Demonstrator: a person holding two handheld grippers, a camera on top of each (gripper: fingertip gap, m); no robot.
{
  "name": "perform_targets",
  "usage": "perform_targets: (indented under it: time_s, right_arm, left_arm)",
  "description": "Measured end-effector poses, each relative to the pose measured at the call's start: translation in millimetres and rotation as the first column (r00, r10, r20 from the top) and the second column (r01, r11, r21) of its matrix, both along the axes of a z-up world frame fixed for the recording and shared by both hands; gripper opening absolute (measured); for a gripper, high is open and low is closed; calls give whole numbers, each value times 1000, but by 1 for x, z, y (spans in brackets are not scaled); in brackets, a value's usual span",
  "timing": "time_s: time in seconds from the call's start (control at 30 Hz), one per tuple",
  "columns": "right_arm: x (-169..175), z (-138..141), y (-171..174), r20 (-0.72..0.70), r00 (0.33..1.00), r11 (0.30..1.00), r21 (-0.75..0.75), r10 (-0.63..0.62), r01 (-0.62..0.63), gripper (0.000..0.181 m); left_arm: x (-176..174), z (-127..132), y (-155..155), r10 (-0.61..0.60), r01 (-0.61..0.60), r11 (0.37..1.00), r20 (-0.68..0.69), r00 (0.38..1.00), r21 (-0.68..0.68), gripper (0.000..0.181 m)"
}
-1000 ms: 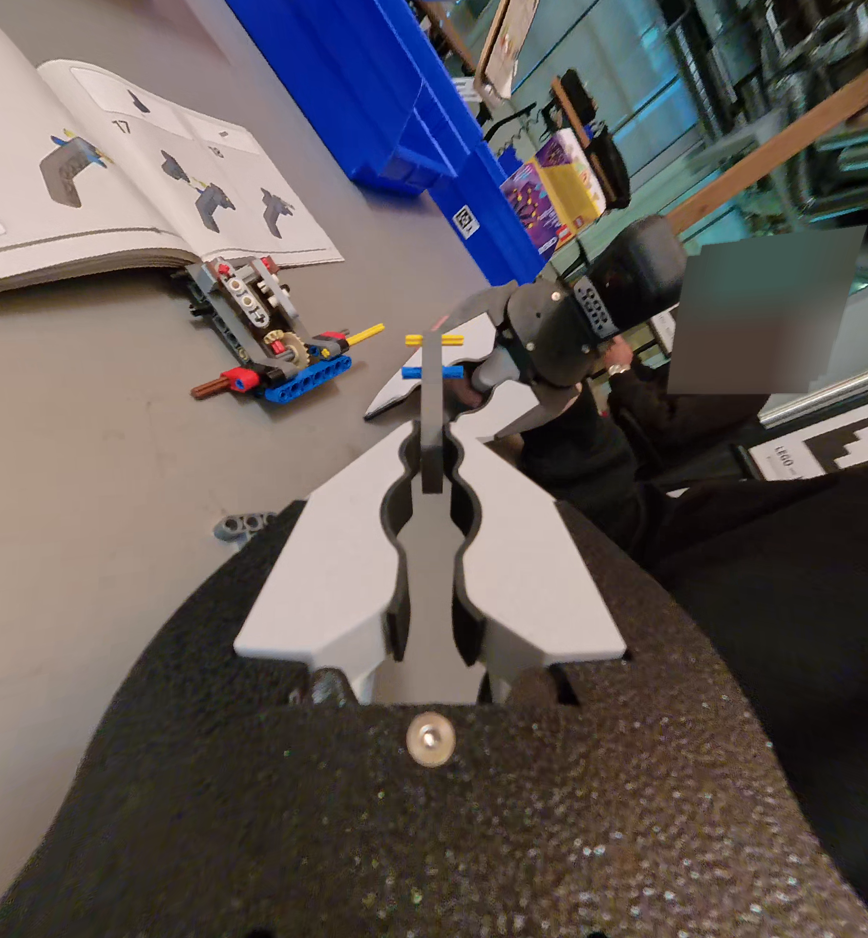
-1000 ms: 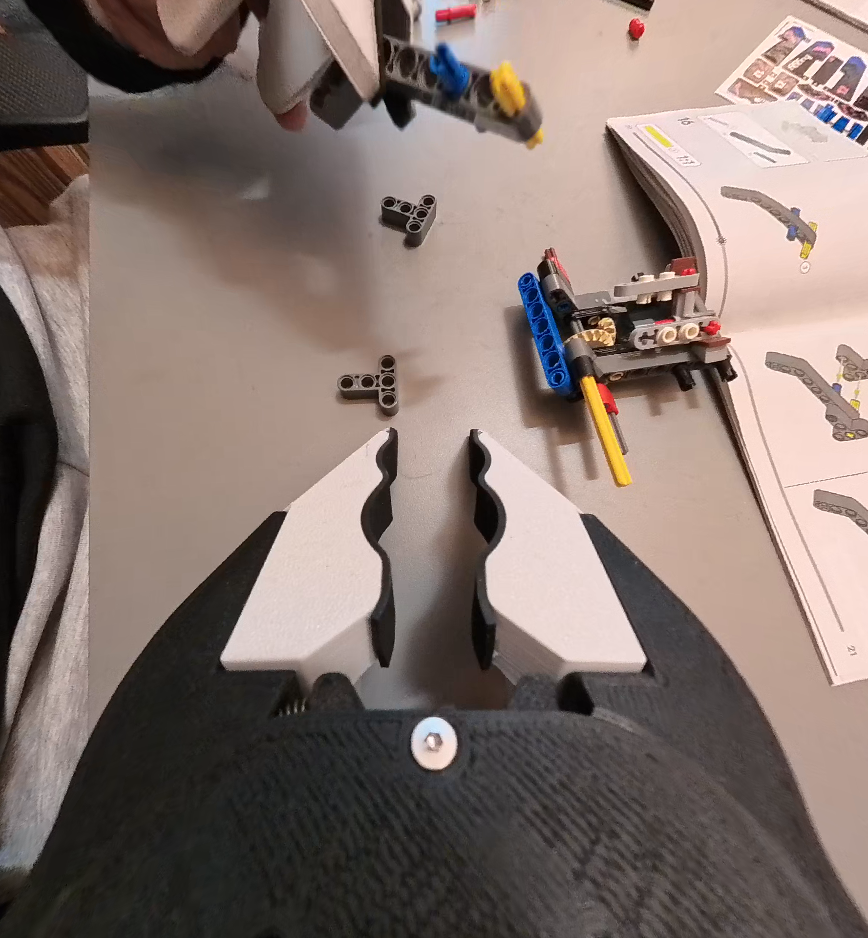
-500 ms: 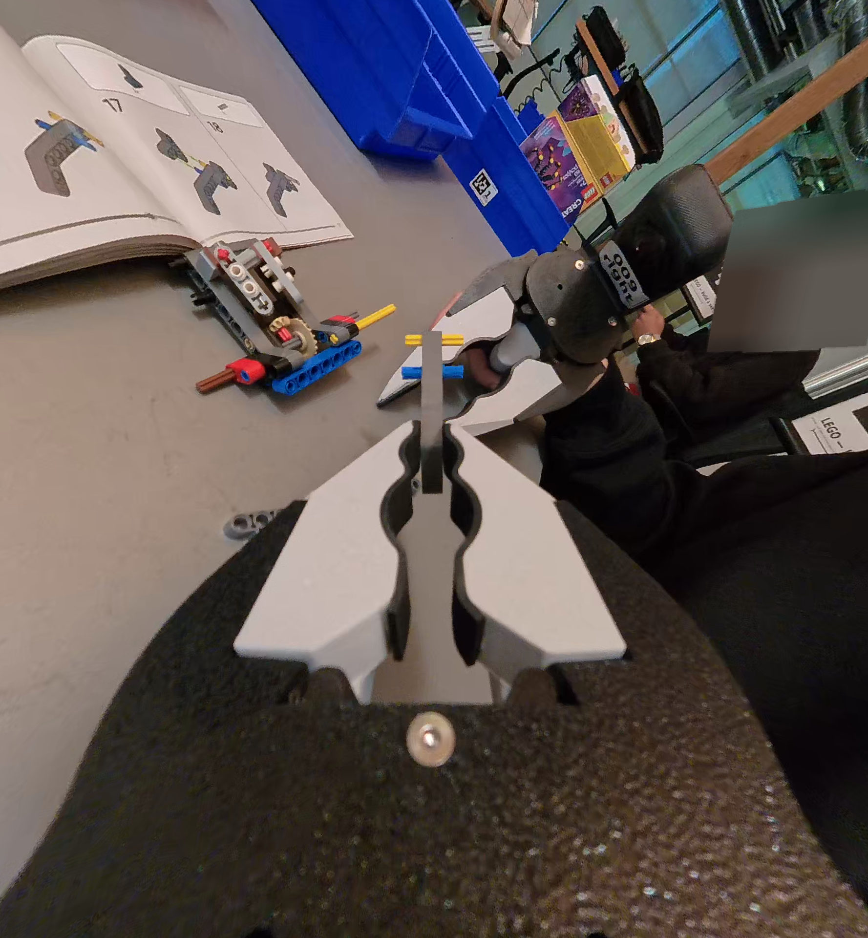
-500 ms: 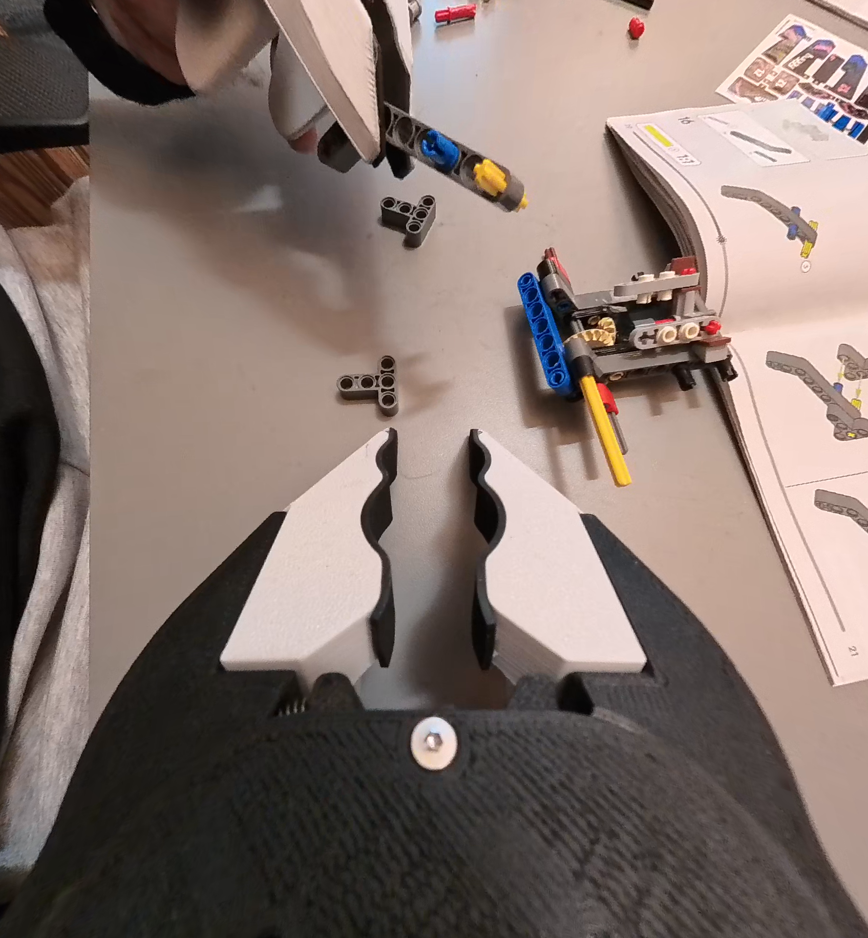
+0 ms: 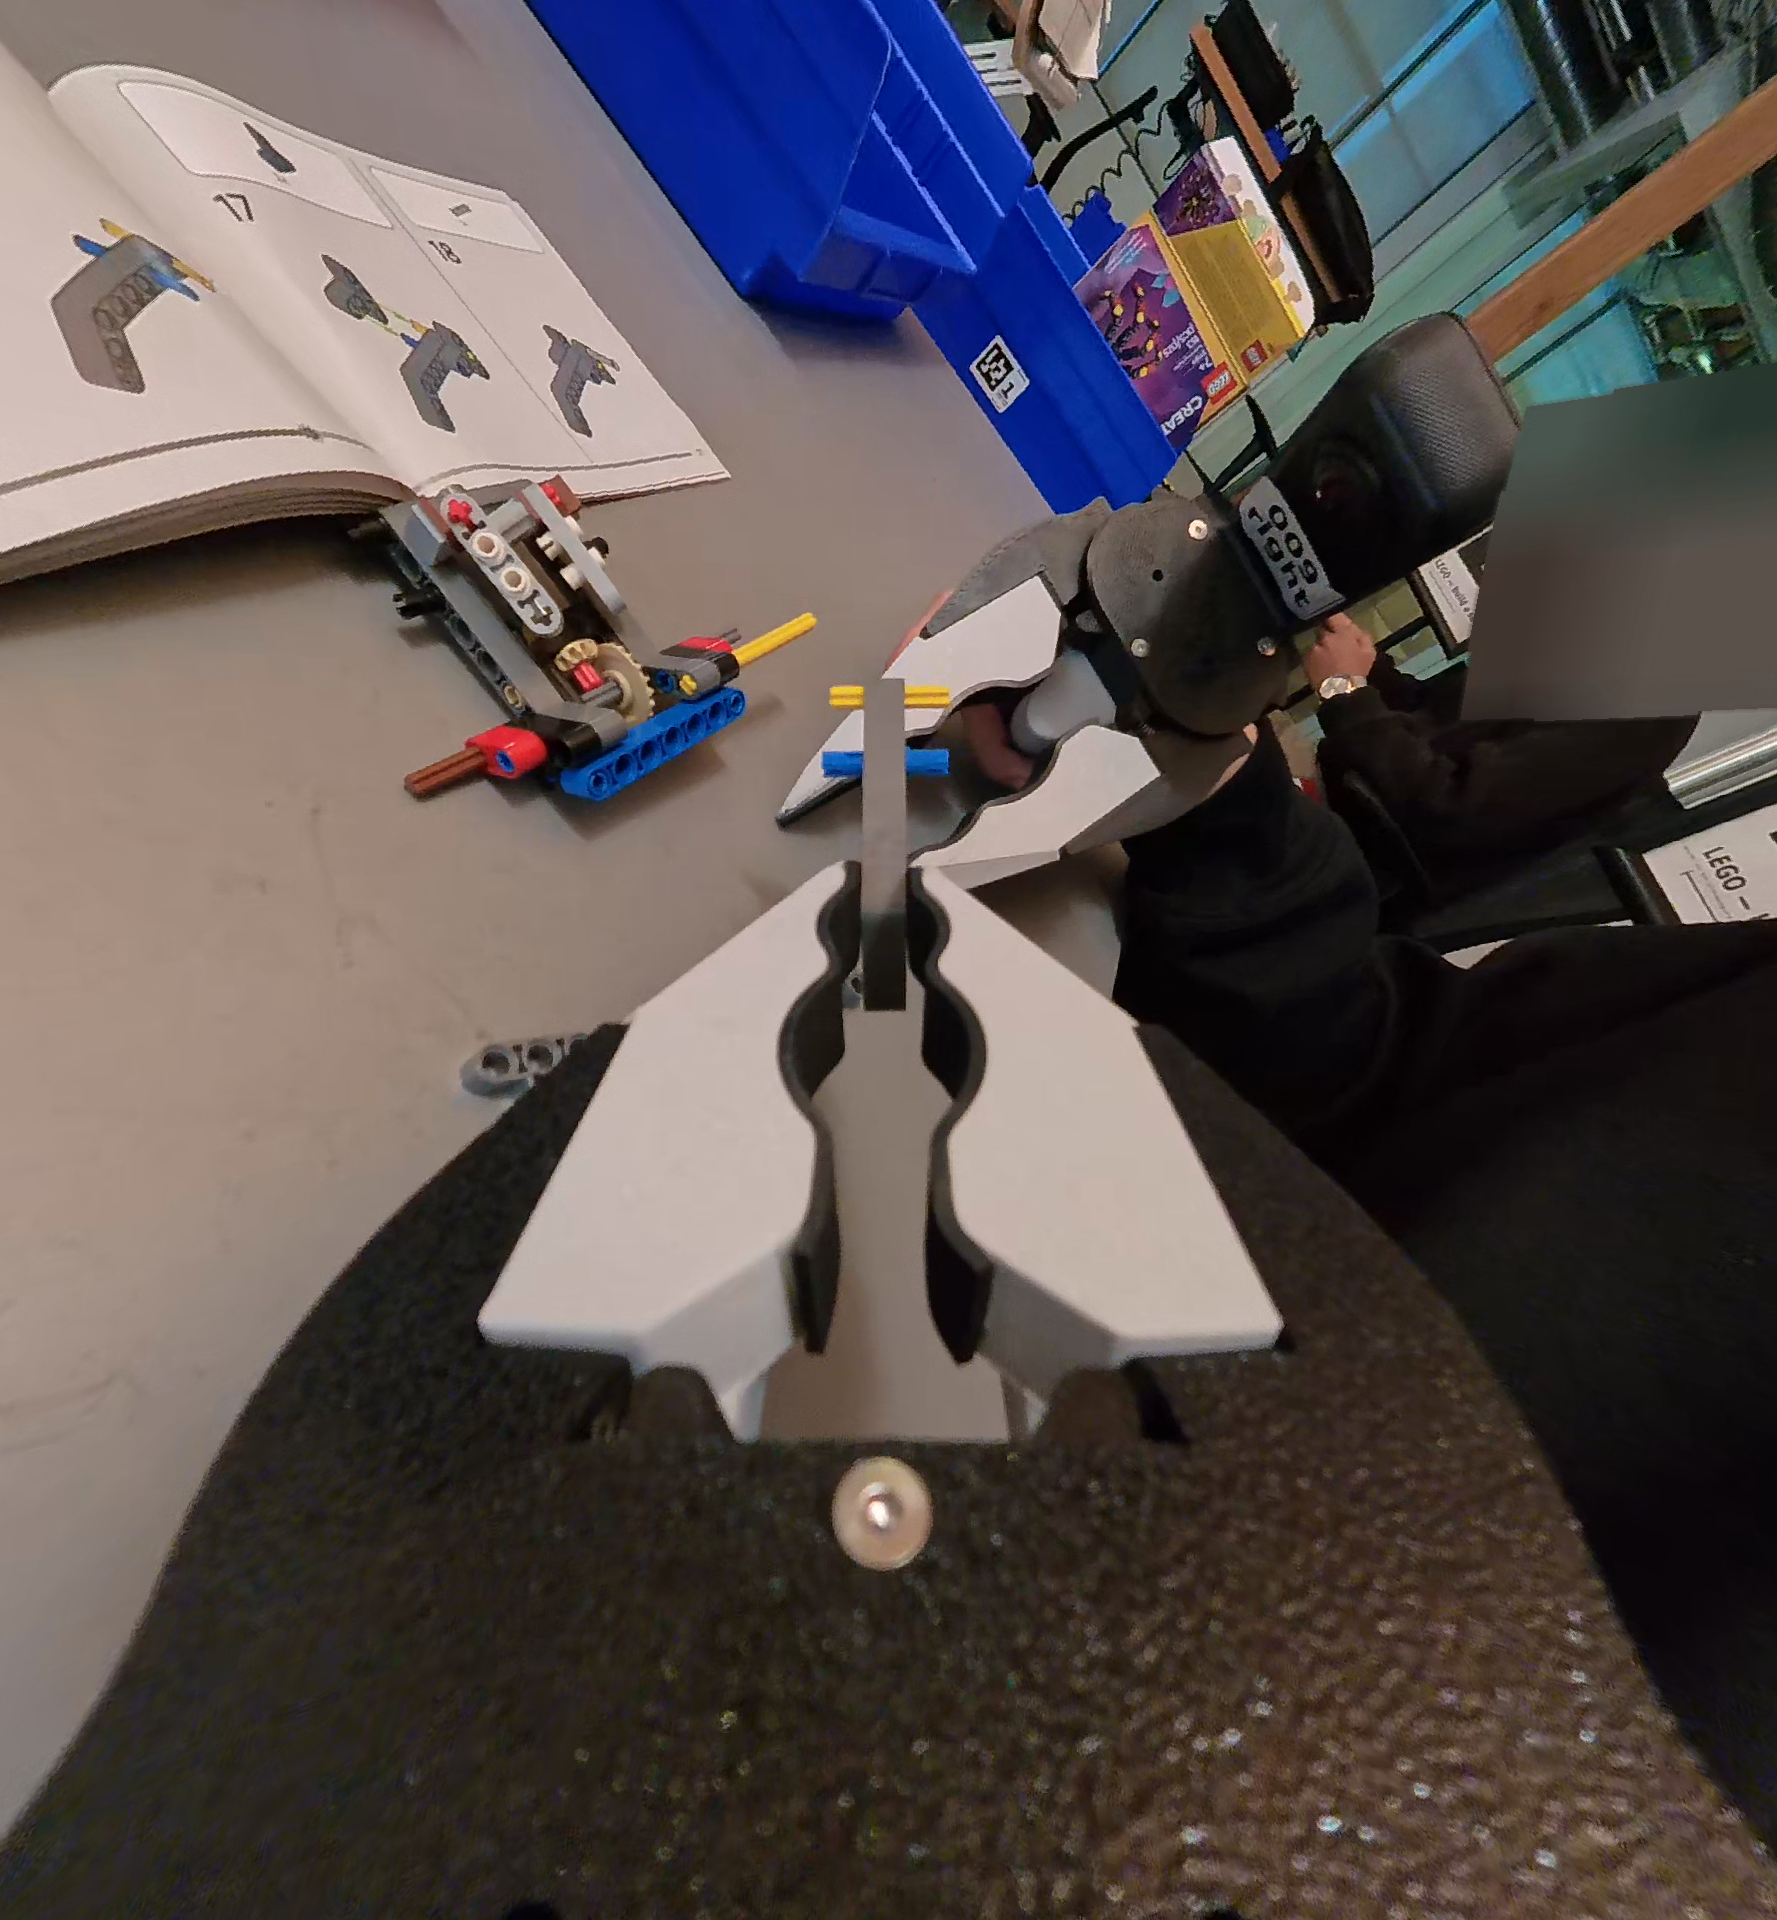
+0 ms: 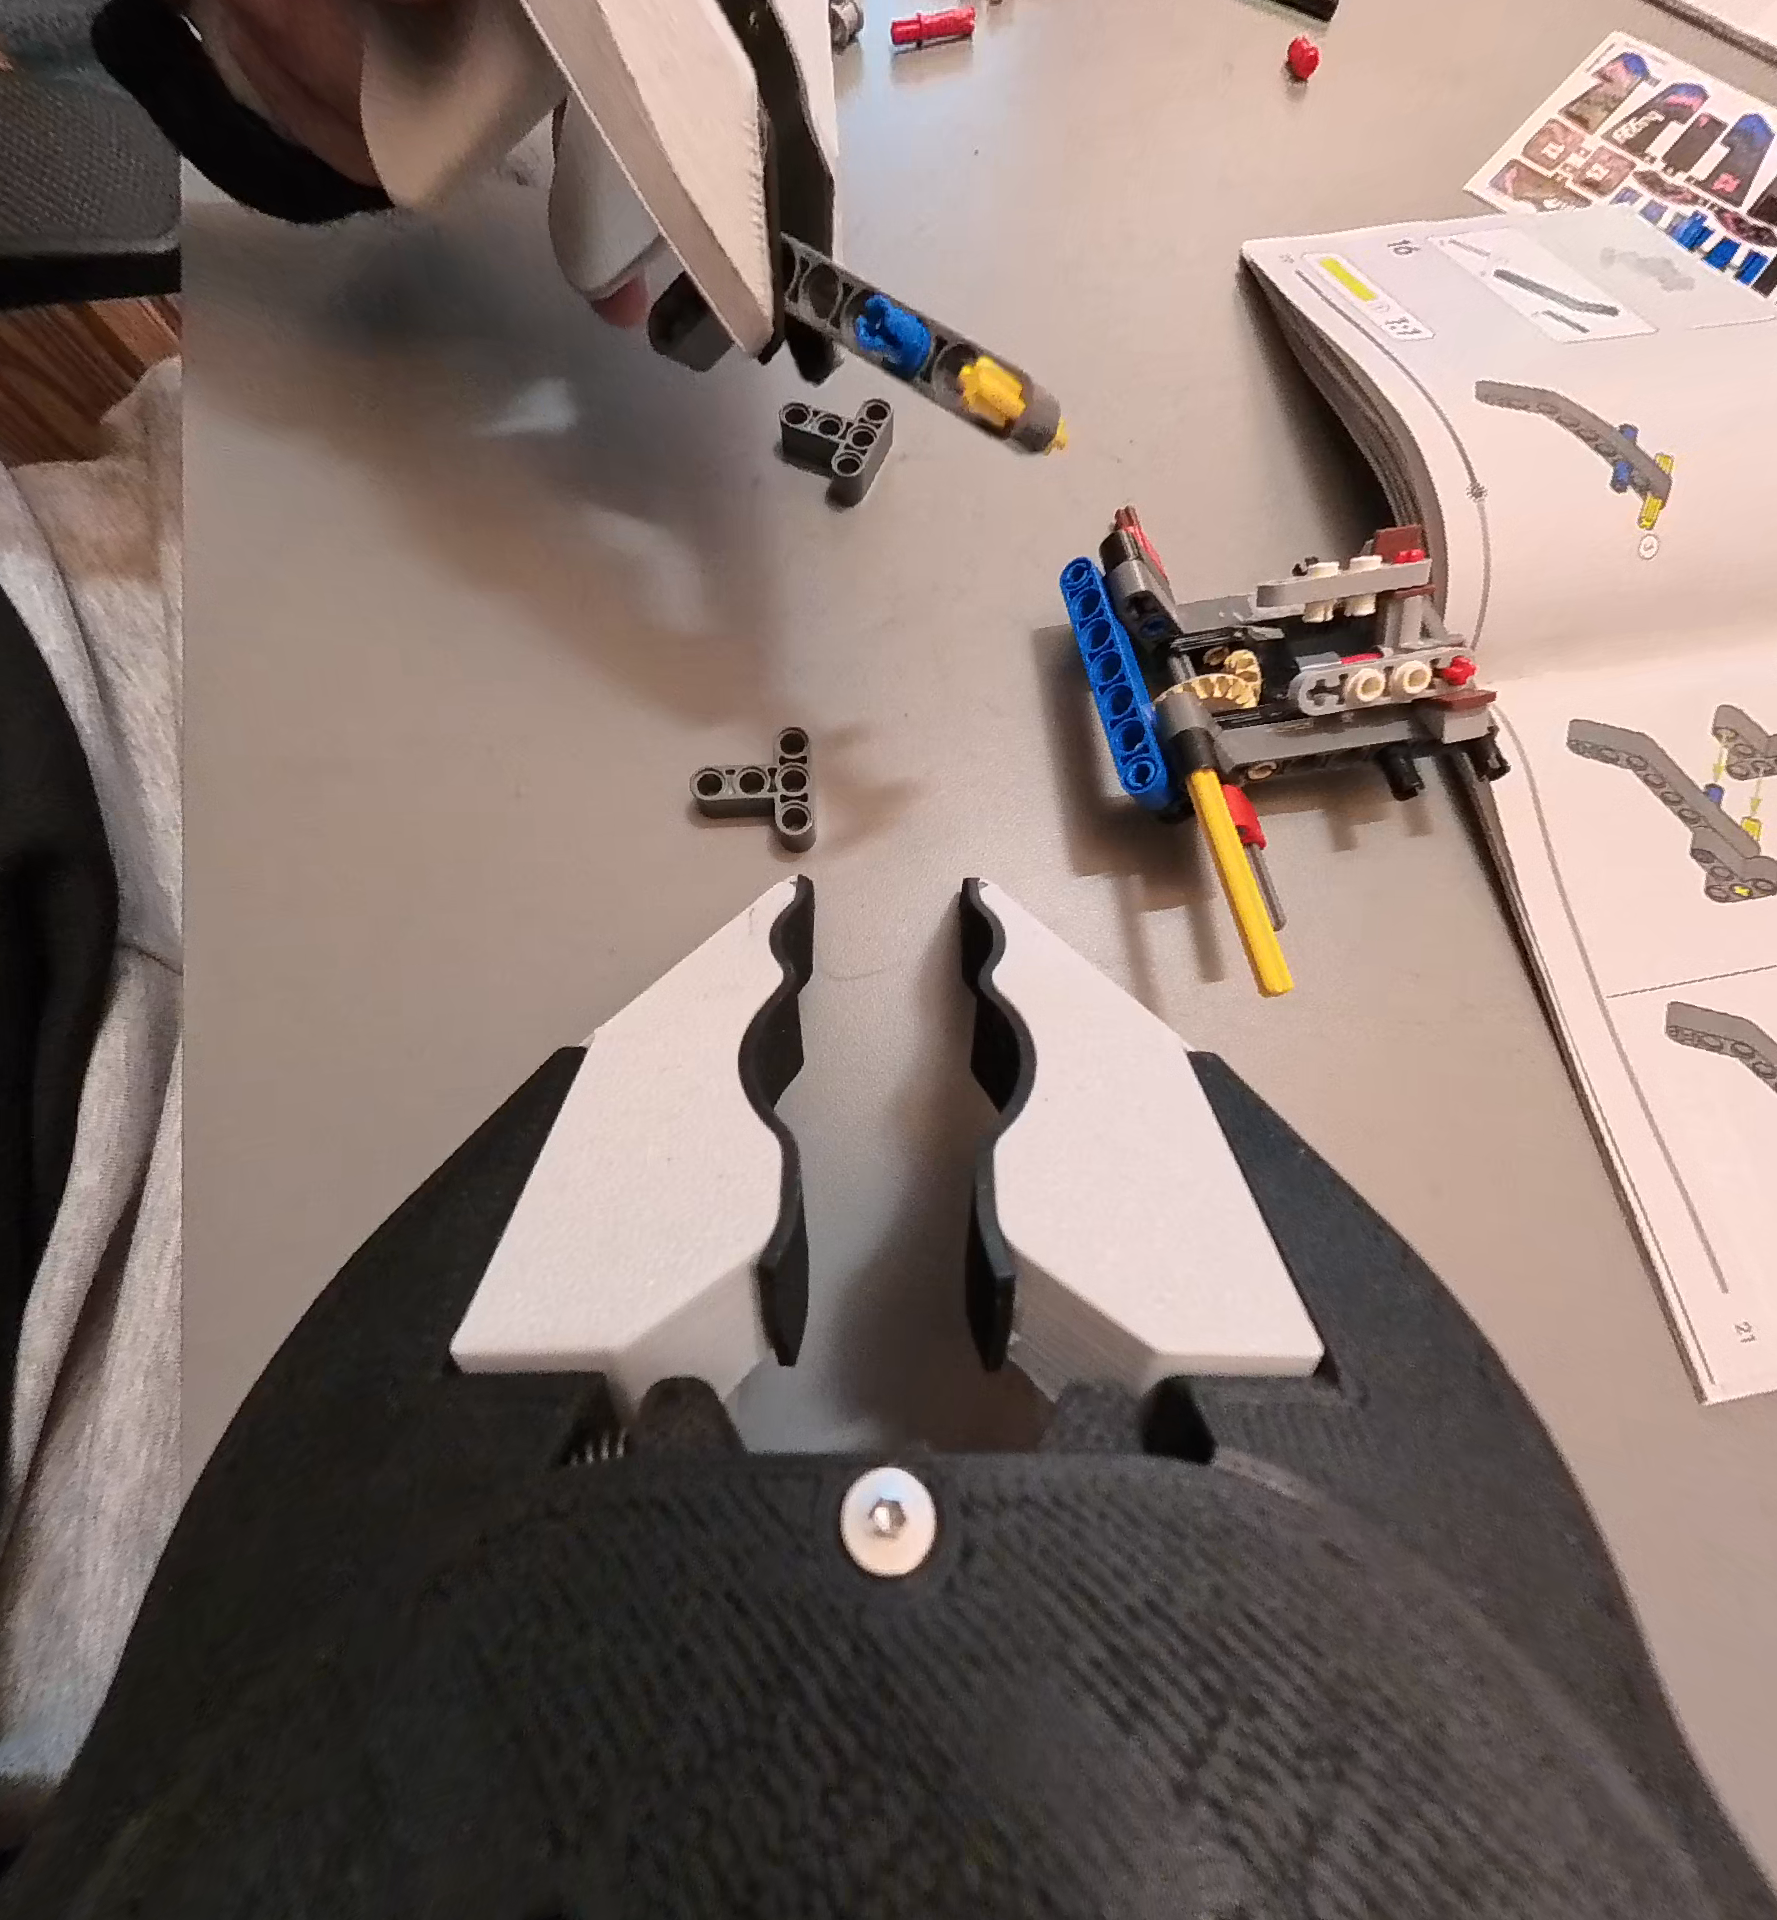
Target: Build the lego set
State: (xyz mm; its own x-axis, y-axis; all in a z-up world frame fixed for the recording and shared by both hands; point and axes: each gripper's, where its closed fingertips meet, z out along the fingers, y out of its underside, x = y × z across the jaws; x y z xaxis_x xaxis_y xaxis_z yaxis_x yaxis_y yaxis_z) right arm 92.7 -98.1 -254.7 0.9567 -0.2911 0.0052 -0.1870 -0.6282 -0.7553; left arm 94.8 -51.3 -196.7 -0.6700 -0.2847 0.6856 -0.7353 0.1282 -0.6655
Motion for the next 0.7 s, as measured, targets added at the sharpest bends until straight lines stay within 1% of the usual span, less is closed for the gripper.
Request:
perform_targets:
  time_s: [0.27,0.47,0.53,0.6,0.7]
  right_arm:
    - [-1,0,0,12,1000,1000,-3,10,-10,24]
    - [-5,1,8,88,994,997,-17,70,-69,26]
    - [-8,1,12,121,987,994,-25,105,-102,23]
    - [-11,1,16,149,979,991,-35,136,-133,16]
    - [-8,0,18,163,978,991,-46,129,-123,8]
  left_arm:
    - [-1,0,1,3,-3,1000,7,1000,4,6]
    - [-1,-4,4,13,-13,1000,23,1000,28,6]
    - [0,-7,5,13,-15,999,39,999,47,6]
    - [-1,-9,6,7,-11,997,53,999,70,6]
    - [-4,-10,6,-6,0,996,65,998,85,6]
